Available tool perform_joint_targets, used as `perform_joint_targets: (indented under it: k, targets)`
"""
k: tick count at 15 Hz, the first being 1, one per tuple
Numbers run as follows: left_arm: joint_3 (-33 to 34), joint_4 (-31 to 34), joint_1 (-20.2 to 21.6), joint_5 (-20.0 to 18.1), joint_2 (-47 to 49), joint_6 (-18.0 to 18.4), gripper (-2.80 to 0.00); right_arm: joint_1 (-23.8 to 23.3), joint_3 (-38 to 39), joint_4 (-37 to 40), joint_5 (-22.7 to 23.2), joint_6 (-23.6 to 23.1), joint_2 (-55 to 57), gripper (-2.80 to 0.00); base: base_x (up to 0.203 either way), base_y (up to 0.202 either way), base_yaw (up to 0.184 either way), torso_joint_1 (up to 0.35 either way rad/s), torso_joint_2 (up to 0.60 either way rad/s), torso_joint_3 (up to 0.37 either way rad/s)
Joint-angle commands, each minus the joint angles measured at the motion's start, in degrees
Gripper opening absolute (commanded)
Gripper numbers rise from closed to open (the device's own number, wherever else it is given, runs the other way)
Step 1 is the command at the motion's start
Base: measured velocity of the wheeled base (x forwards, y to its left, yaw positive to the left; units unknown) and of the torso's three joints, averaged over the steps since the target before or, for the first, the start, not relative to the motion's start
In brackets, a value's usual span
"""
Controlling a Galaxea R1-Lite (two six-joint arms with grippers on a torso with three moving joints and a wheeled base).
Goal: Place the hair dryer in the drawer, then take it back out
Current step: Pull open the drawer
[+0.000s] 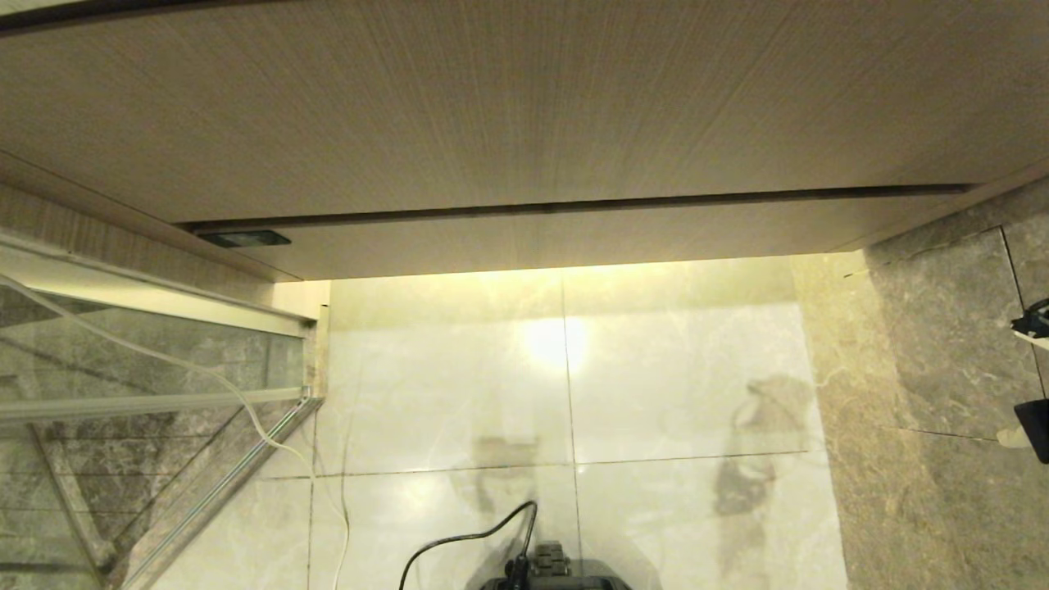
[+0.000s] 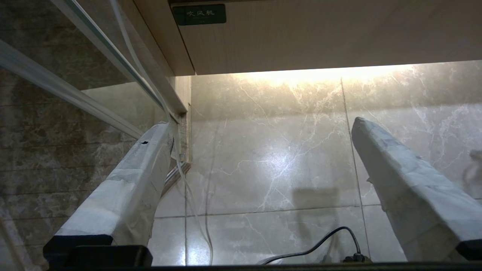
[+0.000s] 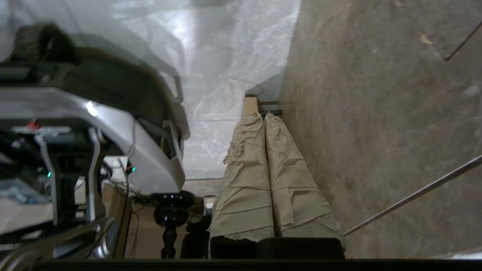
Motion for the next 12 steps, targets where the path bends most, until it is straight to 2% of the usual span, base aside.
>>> perform_joint_targets:
  k: [1, 3, 4, 6, 7, 10, 12]
  targets:
    - [2.29, -0.12, 0.02, 0.02, -0.02, -0.08, 0.0, 2.7, 1.11, 1.13, 0.56, -0.28, -5.99, -2.8, 0.0, 0.0, 0.0, 0.0, 0.0, 0.0]
    - [2.29, -0.08, 0.02, 0.02, -0.02, 0.0, 0.0, 3.94, 2.44, 1.32, 0.21, -2.2, -9.25, -2.8, 0.0, 0.0, 0.0, 0.0, 0.0, 0.0]
    - [2.29, -0.08, 0.02, 0.02, -0.02, 0.01, 0.0, 4.03, 2.78, 1.22, 0.21, -7.53, -10.58, -2.8, 0.0, 0.0, 0.0, 0.0, 0.0, 0.0]
    - [2.29, -0.08, 0.02, 0.02, -0.02, 0.01, 0.0, 4.15, 2.92, 0.65, 1.17, -24.41, -12.67, -2.8, 0.0, 0.0, 0.0, 0.0, 0.0, 0.0]
    - [2.29, -0.08, 0.02, 0.02, -0.02, -0.06, 0.0, 4.23, 3.04, 0.07, 3.29, -32.91, -13.11, -2.8, 0.0, 0.0, 0.0, 0.0, 0.0, 0.0]
    - [2.29, -0.08, 0.02, 0.02, -0.02, -0.08, 0.0, 4.38, 3.6, -1.03, 14.77, -53.72, -12.03, -2.8, 0.0, 0.0, 0.0, 0.0, 0.0, 0.0]
    - [2.29, -0.08, 0.02, 0.02, -0.02, 0.01, 0.0, 4.93, 2.57, -1.25, 22.72, -62.58, -9.23, -2.8, 0.0, 0.0, 0.0, 0.0, 0.0, 0.0]
